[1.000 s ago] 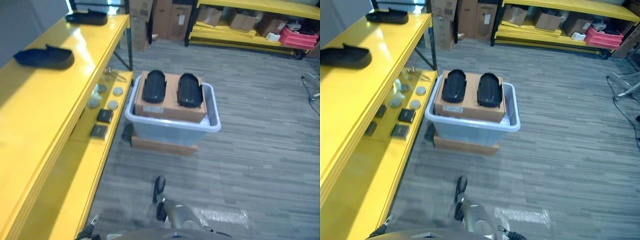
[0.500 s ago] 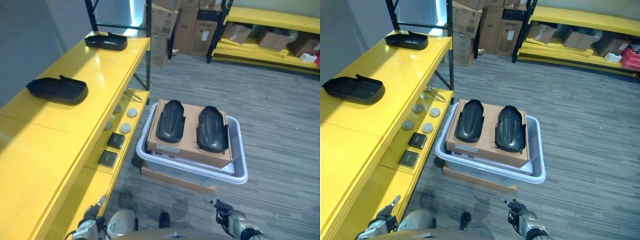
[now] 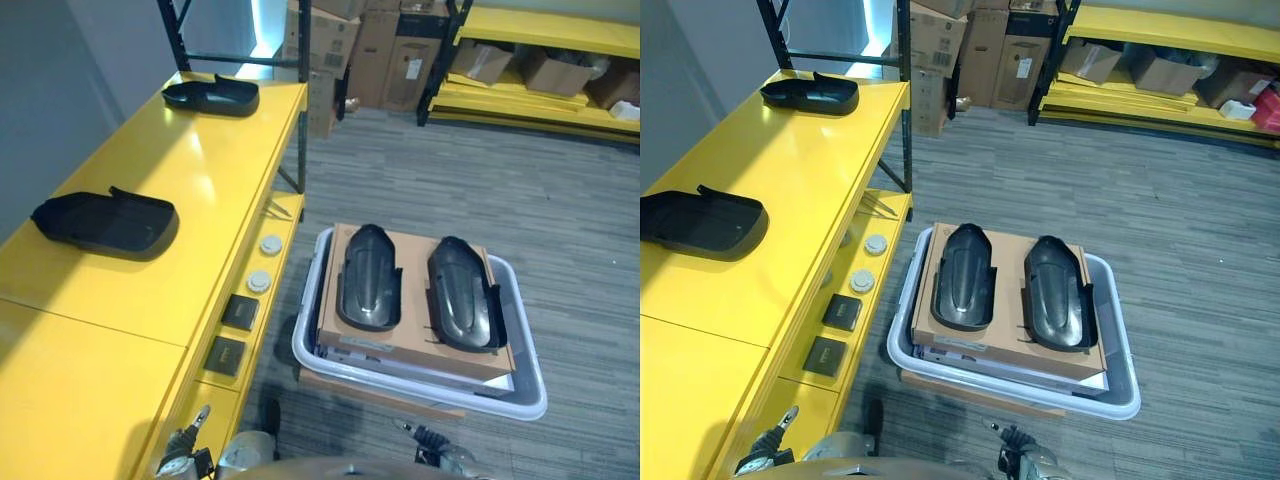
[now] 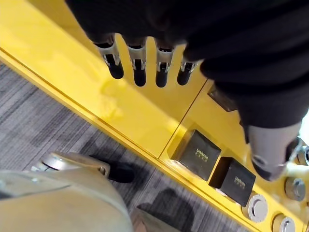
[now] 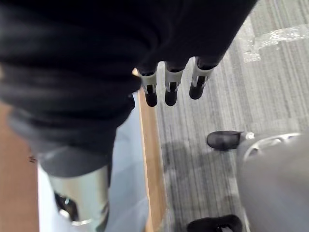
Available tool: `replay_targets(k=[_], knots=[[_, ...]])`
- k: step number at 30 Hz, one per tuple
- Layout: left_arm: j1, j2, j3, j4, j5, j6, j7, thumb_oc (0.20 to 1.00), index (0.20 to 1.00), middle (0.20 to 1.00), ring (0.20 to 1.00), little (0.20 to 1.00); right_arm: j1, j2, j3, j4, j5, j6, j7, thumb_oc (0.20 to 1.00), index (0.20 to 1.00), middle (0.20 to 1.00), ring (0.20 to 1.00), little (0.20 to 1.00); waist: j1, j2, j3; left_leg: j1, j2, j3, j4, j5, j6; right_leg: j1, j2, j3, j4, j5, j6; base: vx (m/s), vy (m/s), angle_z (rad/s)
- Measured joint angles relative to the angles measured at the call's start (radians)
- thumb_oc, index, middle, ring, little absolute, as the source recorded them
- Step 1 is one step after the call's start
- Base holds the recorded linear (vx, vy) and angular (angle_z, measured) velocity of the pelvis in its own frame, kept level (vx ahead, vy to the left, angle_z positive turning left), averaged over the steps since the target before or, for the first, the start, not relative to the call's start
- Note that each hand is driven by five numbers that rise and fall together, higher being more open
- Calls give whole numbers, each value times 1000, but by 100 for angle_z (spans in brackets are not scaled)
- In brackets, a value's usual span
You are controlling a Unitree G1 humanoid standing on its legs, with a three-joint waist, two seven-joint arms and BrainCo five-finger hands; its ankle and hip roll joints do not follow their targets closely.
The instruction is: Move parts from the plastic box to the shelf.
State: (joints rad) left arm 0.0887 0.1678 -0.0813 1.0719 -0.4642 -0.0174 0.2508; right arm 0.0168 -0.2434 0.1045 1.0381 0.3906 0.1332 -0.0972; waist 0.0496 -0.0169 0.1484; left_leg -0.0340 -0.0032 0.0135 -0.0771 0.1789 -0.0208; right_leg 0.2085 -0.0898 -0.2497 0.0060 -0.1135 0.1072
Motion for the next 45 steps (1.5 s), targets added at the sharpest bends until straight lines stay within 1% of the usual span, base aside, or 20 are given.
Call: replay_targets(k=[4,8,10,12,14,15,16,18,19,21,22,24,26,27,28,29,31,37,41,45], knots=[[11,0,2,3,22,8,-16,1000,1000,1000,1000,1000,1,-18,0,1,5,1,-16,1000,1000,1000,1000,1000,-1,-3,-10,3,-4,19,7,-23,-1,-27,-13,24,31,-5,-2,-8,62,-26],[-4,1,-52,19,44,-4,0,1000,1000,1000,1000,1000,-8,3,0,21,15,2,-18,1000,1000,1000,1000,1000,-2,50,31,0,47,-31,38,-52,24,-292,-42,97,567,-60,-4,-31,-155,-16],[-16,11,-84,19,64,10,-11,1000,1000,1000,1000,1000,-14,5,-7,40,14,3,-18,1000,1000,1000,1000,1000,11,50,30,-10,39,-16,40,-54,22,-311,-132,107,516,-97,10,-2,-327,11],[-43,43,-83,0,63,14,-57,1000,1000,1000,1000,1000,-41,8,-45,52,4,-3,-15,1000,1000,1000,1000,1000,35,51,28,-43,48,-45,33,-79,-16,-296,-225,135,283,-62,28,53,-649,33],[-45,54,-44,11,54,16,-61,1000,1000,1000,1000,1000,-67,12,-44,80,-6,-3,-11,1000,1000,1000,1000,1000,34,50,27,-55,86,-75,19,-112,-63,-266,-189,123,261,-56,33,40,-502,51],[-50,95,-36,13,50,18,-57,1000,1000,1000,1000,1000,-60,24,-39,73,-7,-2,-11,1000,1000,1000,1000,1000,34,-9,30,-78,77,-72,66,-130,-71,-253,-188,128,198,-7,83,24,-511,57],[-46,74,-23,32,33,22,-51,1000,1000,1000,1000,1000,-56,1,-28,77,-18,-4,-9,1000,1000,1000,1000,1000,29,4,27,-111,93,-65,213,-158,-57,-244,-177,102,191,21,68,16,-571,28],[-11,23,-7,47,25,32,-37,1000,1000,1000,1000,1000,-35,-43,1,77,-39,-3,2,1000,1000,1000,1000,1000,41,43,8,-84,139,-35,304,-218,-53,-226,-121,105,151,32,52,-11,-293,-31],[11,-2,-4,48,17,38,-35,1000,1000,1000,1000,1000,-23,-64,22,76,-45,-3,13,1000,1000,1000,1000,1000,33,58,-6,-42,168,-51,231,-223,-85,-228,-75,101,139,42,44,-59,-435,-17],[12,-8,5,41,12,38,-33,1000,1000,1000,1000,1000,17,-59,33,68,-45,1,31,1000,1000,1000,1000,1000,13,35,-14,-24,222,-48,125,-228,-90,-261,-32,75,151,65,7,-92,-413,23],[12,-6,4,37,16,31,-32,1000,1000,1000,1000,1000,58,-57,34,41,-44,0,31,1000,1000,1000,1000,1000,6,41,-9,-43,273,-28,111,-229,-55,-278,23,52,187,50,-40,-88,-243,33],[-3,15,1,41,20,32,-33,1000,1000,1000,1000,1000,103,-49,33,28,-41,-3,27,1000,1000,1000,1000,1000,-6,16,-12,-55,299,-15,100,-273,4,-283,28,24,181,52,-65,-49,-140,48],[-20,41,0,41,35,31,-33,1000,1000,1000,1000,1000,116,-45,29,31,-21,-11,19,1000,1000,1000,1000,1000,5,-51,-7,-53,195,-13,169,-230,-53,-279,-28,12,138,60,-78,22,-22,26],[-21,41,-1,41,35,31,-33,1000,1000,1000,1000,1000,116,-45,29,31,-21,-12,19,1000,1000,1000,1000,1000,5,-53,-7,-53,192,-14,170,-229,-54,-278,-29,12,136,61,-78,55,27,-5],[-22,32,-2,42,35,31,-31,1000,1000,1000,1000,1000,115,-54,28,31,-16,-25,18,1000,1000,1000,1000,1000,5,-42,-5,-47,155,-21,185,-222,-65,-272,-31,12,106,66,-79,72,44,18],[-18,6,0,37,50,31,-33,1000,1000,1000,1000,1000,118,-84,-14,-6,3,-49,-6,1000,1000,1000,1000,1000,-18,13,-3,-11,109,2,158,-210,-56,-248,-22,-18,46,117,-67,57,49,34],[-20,-6,0,35,57,32,-34,1000,1000,1000,1000,1000,117,-90,-35,-24,7,-62,-20,1000,1000,1000,1000,1000,-28,69,-1,27,93,20,119,-196,-41,-246,-2,-33,44,124,-67,77,85,33],[11,12,-1,25,70,37,-34,1000,1000,1000,1000,1000,66,-70,-31,-254,78,-100,-131,1000,1000,1000,1000,1000,-26,50,7,57,38,13,48,-163,-18,-241,-25,41,-9,155,-28,71,56,-19],[68,32,0,-39,100,31,-33,1000,1000,1000,1000,1000,108,-26,-65,-559,98,-163,-323,1000,1000,1000,1000,1000,-43,6,3,76,14,27,-2,-133,0,-241,-34,64,-70,221,-16,35,32,-6],[93,24,2,-41,115,11,-34,1000,1000,1000,1000,1000,130,-25,-167,-787,31,-265,-470,1000,1000,1000,1000,1000,-63,1,4,88,8,66,-2,-136,2,-235,-32,92,-87,266,-14,-32,54,-24]])
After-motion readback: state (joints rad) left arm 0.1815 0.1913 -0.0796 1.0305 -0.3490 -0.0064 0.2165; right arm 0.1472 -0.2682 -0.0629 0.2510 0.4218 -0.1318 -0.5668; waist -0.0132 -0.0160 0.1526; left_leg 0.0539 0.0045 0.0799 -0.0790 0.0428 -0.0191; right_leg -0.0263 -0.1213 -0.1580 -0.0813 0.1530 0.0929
